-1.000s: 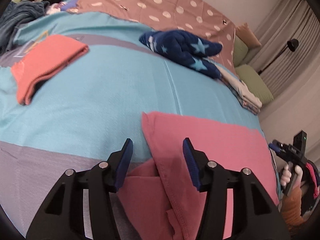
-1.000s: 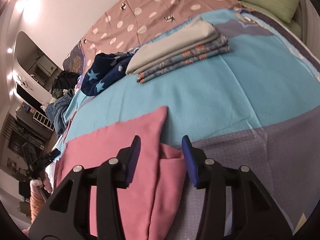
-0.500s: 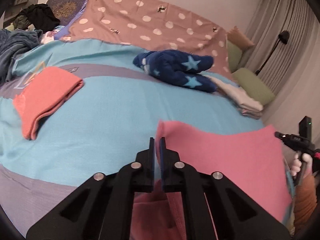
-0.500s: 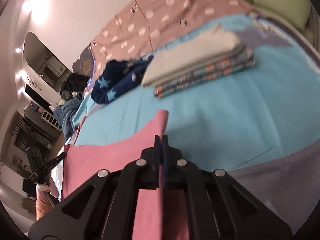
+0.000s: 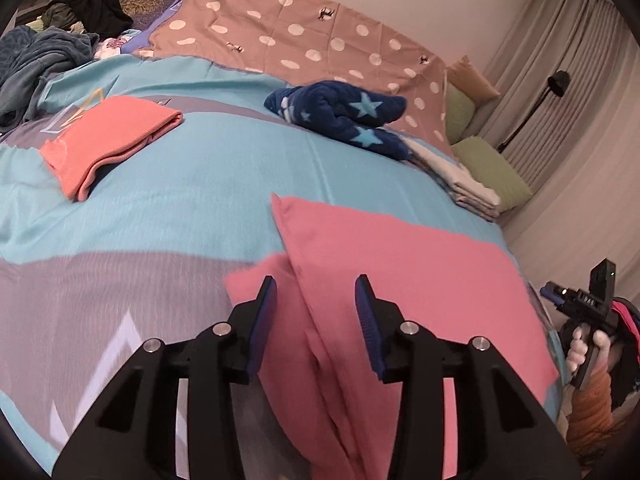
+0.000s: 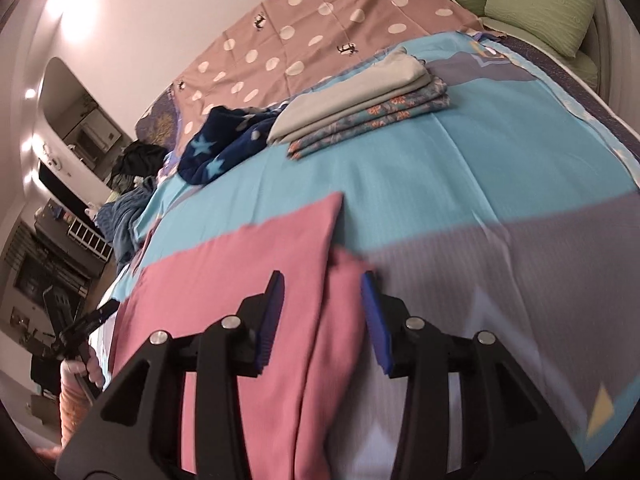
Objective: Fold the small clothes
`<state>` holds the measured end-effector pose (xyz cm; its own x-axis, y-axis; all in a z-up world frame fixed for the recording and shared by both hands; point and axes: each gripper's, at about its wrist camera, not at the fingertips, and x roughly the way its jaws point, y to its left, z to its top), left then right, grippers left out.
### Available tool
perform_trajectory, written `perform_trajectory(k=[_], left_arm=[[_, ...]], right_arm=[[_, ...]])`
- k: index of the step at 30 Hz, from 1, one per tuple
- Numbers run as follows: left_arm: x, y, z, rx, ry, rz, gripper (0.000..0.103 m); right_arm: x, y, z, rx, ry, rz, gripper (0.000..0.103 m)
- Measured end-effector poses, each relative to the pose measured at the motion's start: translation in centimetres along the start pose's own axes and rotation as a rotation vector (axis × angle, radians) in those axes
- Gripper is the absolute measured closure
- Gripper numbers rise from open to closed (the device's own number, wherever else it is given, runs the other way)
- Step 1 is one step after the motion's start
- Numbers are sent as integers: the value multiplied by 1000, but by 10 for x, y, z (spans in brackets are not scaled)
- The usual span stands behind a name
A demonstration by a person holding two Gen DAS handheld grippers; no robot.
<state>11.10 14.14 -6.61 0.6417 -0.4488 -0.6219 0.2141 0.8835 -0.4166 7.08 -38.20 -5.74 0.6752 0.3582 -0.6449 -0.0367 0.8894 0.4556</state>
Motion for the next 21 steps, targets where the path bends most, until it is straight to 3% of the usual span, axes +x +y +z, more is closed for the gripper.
perform_trajectory(k=[2, 10, 15, 17, 18, 19, 21], left_arm=[[-14, -8, -15, 14, -9, -17, 52], [-46, -33, -70, 103, 68, -87, 51], [-60, -34, -99, 62, 111, -174, 51], [-58, -33, -110, 44, 144, -174, 51], [-56, -32, -114, 37, 157, -171, 55], [-54, -30, -119, 26, 170, -163, 69], [-53, -26, -124, 3, 179, -142, 100]], right_arm=[[-16, 2, -22, -16, 4, 17, 62], [-51, 3, -99, 5, 73, 172, 62], [-59, 2, -121, -1, 99, 200, 62], [-56, 1, -125, 6, 108, 195, 62], [-55, 1, -126, 10, 113, 192, 64], [-52, 1, -126, 12, 119, 183, 79], [-46, -1, -125, 24, 136, 149, 93]])
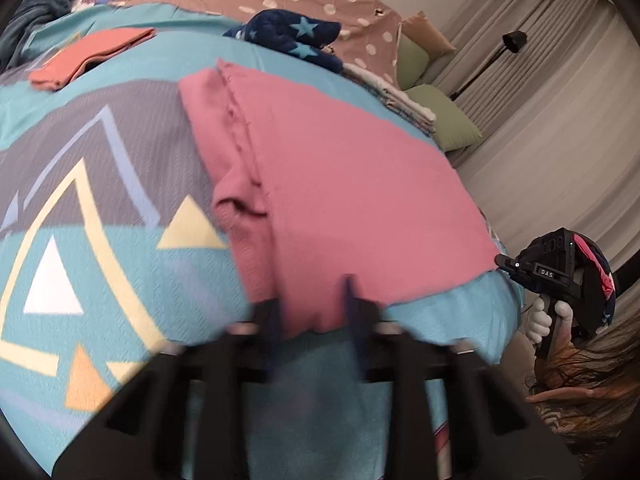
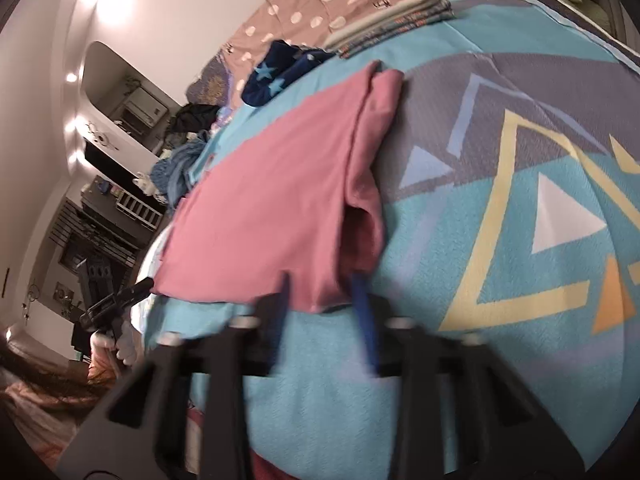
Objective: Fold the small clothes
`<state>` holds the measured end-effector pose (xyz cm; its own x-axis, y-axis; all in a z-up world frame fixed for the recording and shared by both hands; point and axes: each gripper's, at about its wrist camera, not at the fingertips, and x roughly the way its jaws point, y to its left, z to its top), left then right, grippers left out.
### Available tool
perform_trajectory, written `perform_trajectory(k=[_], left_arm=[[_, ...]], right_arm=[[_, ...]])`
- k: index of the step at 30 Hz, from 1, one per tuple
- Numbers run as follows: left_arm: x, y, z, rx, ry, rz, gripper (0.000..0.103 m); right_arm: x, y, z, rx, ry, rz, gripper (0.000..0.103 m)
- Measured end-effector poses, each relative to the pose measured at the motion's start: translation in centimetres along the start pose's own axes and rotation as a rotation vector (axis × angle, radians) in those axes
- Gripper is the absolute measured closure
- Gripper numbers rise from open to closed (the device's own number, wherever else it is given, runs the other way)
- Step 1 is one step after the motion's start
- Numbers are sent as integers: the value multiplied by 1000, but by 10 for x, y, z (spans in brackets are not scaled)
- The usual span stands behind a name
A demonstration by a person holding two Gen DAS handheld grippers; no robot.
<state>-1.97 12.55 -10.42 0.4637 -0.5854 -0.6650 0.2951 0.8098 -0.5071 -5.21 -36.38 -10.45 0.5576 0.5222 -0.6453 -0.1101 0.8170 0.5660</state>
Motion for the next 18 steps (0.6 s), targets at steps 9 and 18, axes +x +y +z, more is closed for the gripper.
perform_trajectory(k=[9, 18], left_arm=[[-4, 4, -3, -21, 43, 88, 100], [-30, -39, 21, 142, -105, 238, 78]], right_arm=[[-23, 1, -6, -12, -32, -50, 95], [-28, -14, -9, 40, -62, -21, 84]])
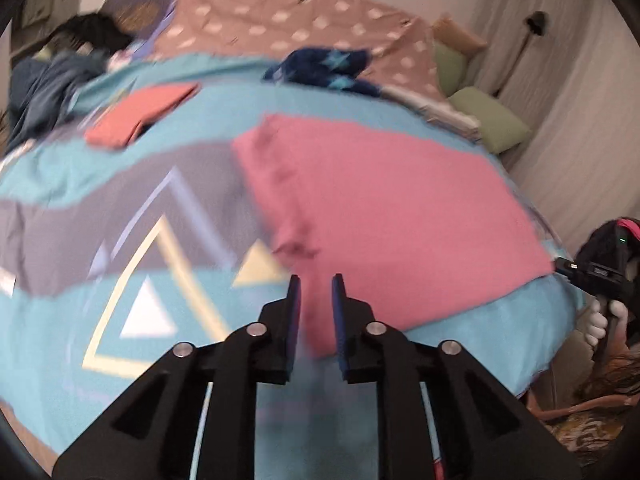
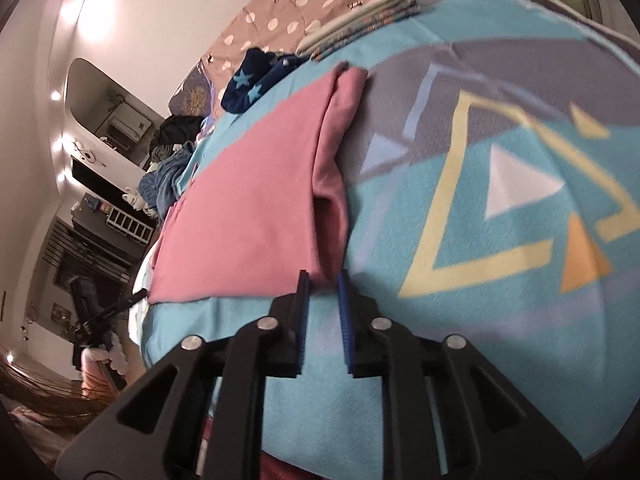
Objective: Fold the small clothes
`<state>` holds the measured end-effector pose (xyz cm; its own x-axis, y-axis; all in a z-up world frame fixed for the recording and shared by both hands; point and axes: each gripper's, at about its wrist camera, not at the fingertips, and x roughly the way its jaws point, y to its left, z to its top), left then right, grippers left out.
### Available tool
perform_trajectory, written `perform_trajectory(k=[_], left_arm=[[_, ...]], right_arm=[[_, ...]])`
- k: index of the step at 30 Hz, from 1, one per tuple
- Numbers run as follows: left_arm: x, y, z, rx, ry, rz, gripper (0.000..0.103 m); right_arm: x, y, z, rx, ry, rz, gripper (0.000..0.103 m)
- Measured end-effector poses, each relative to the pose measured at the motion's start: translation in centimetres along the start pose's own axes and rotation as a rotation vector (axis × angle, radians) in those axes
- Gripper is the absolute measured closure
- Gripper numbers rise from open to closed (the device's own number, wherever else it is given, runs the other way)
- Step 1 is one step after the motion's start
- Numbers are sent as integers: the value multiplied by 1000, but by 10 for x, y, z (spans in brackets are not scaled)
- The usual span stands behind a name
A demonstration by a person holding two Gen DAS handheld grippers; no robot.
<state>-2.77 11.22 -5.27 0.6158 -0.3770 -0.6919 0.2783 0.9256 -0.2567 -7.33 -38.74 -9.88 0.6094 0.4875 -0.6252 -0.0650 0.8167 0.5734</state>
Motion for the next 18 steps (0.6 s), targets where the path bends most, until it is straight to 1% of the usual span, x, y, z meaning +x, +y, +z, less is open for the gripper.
perform_trajectory(k=[1, 3, 5, 7, 9, 11, 13, 15, 17, 18], left_arm=[[0, -19, 10, 38, -26, -58, 69], [10, -59, 22, 130, -30, -163, 61], [30, -101, 27, 221, 14, -288, 61], [58, -148, 25, 301, 87, -412, 61], [85, -193, 23, 383, 150, -510, 61], [104, -228, 18, 447, 195, -579, 61], [124, -255, 18, 476, 242, -625, 61], [139, -274, 19, 498, 277, -644, 61], [146, -289, 11, 524, 310, -651, 61], [151, -296, 9, 544, 331, -644, 57]], right_arm=[[-4, -1, 6, 4, -21, 5, 80], [-8, -4, 13, 10, -44, 13, 76], [-7, -5, 20, 7, -52, 8, 75], [-3, -5, 24, 0, -51, 1, 74], [1, -9, 31, 4, -46, 4, 74], [5, -14, 40, 17, -46, 4, 73], [7, -21, 51, 32, -46, 2, 73], [10, -27, 63, 38, -41, 6, 72], [15, -30, 76, 31, -33, 2, 69], [17, -31, 79, 26, -29, 2, 66]])
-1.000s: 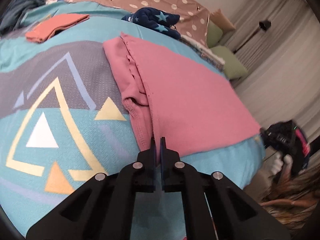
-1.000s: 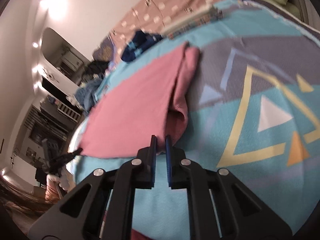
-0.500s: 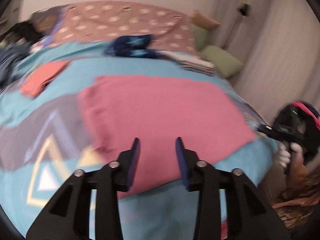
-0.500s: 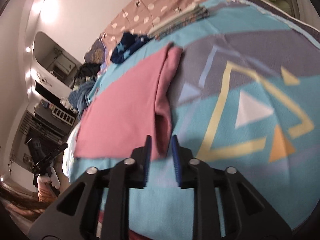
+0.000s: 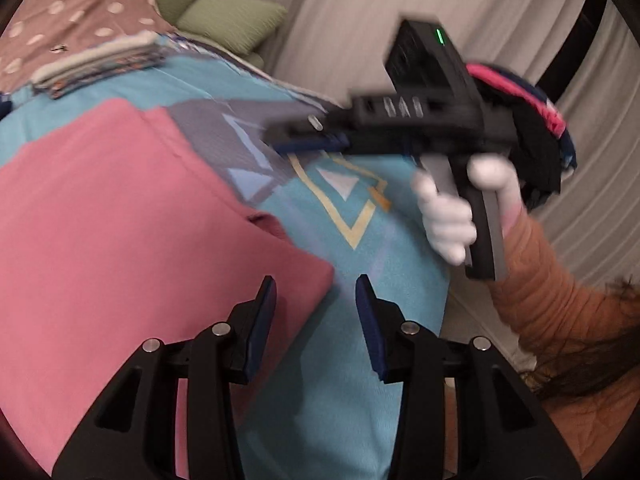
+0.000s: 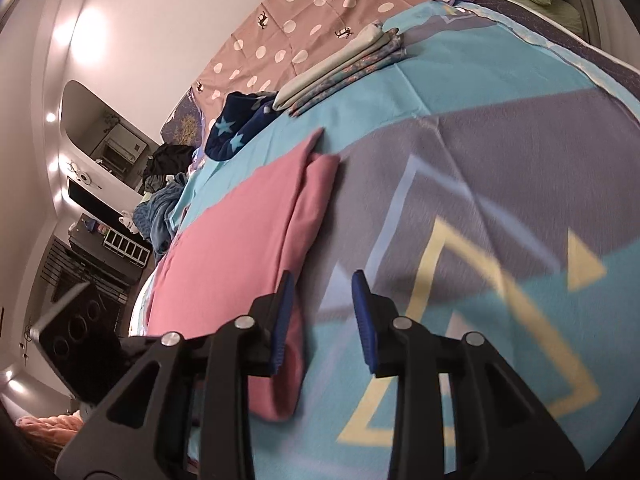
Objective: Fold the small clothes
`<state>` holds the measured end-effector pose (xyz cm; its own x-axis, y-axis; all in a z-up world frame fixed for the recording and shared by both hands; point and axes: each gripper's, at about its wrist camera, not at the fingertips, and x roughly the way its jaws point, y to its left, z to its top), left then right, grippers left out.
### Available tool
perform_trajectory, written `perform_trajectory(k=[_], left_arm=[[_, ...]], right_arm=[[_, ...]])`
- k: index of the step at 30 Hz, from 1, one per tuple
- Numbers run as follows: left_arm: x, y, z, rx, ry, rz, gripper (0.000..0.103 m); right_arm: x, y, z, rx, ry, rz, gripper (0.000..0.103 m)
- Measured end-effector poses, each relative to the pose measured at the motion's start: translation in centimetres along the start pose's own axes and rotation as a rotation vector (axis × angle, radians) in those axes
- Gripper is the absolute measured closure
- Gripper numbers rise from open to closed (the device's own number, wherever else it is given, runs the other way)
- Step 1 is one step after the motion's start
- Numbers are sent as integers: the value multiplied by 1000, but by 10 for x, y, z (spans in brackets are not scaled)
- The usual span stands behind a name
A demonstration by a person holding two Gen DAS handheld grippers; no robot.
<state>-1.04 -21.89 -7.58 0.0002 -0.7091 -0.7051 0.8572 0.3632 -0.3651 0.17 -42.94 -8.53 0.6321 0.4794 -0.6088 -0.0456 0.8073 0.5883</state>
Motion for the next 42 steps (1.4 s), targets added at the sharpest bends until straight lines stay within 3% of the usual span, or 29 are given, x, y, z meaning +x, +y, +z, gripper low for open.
perform_trajectory(k=[1, 6, 11, 12, 13, 14, 15, 16, 19, 23, 26, 28, 31, 33, 35, 38, 40, 42], left_arm=[[4, -2, -1, 10, 20, 8, 49], [23, -18, 2, 119, 60, 83, 34], [34, -25, 6, 170, 66, 182, 32], [36, -23, 9, 161, 63, 195, 39], [36, -19, 11, 149, 55, 210, 58], [37, -16, 14, 135, 51, 224, 70], [36, -7, 17, 99, 49, 215, 86], [34, 0, 18, 58, 46, 182, 92], [26, 15, 18, -19, 17, 71, 95], [29, 6, 10, 22, 12, 74, 95], [28, 13, 9, -9, 9, 38, 95], [26, 11, 7, -9, 3, 33, 95], [26, 11, 7, 1, -3, 11, 95], [30, 13, 8, 4, 0, -27, 95], [36, 11, 7, 11, 19, -88, 95], [42, 11, 6, 12, 25, -105, 95], [40, 14, 5, 1, 18, -118, 96], [37, 14, 4, -1, 6, -114, 96]], right_arm=[[3, 0, 4, -8, 7, 1, 65], [22, 2, 20, -61, 56, 14, 61], [35, -1, 27, -65, 84, 44, 59], [36, -2, 29, -61, 87, 49, 59], [38, -4, 31, -53, 92, 57, 59], [39, -4, 32, -50, 94, 59, 59], [41, -4, 35, -48, 97, 61, 58], [44, -4, 38, -47, 101, 65, 58], [55, -2, 48, -50, 121, 80, 58], [83, -1, 62, -31, 164, 105, 57], [105, -6, 77, 34, 174, 160, 60], [115, -6, 87, 47, 157, 148, 95], [108, 8, 93, -6, 92, 137, 98], [103, 16, 96, -79, 32, 55, 99], [116, 0, 97, -56, 50, -44, 99], [114, -16, 96, 29, 59, 27, 98], [99, -11, 97, 20, 16, -36, 88], [84, -4, 91, -1, 1, -30, 86]])
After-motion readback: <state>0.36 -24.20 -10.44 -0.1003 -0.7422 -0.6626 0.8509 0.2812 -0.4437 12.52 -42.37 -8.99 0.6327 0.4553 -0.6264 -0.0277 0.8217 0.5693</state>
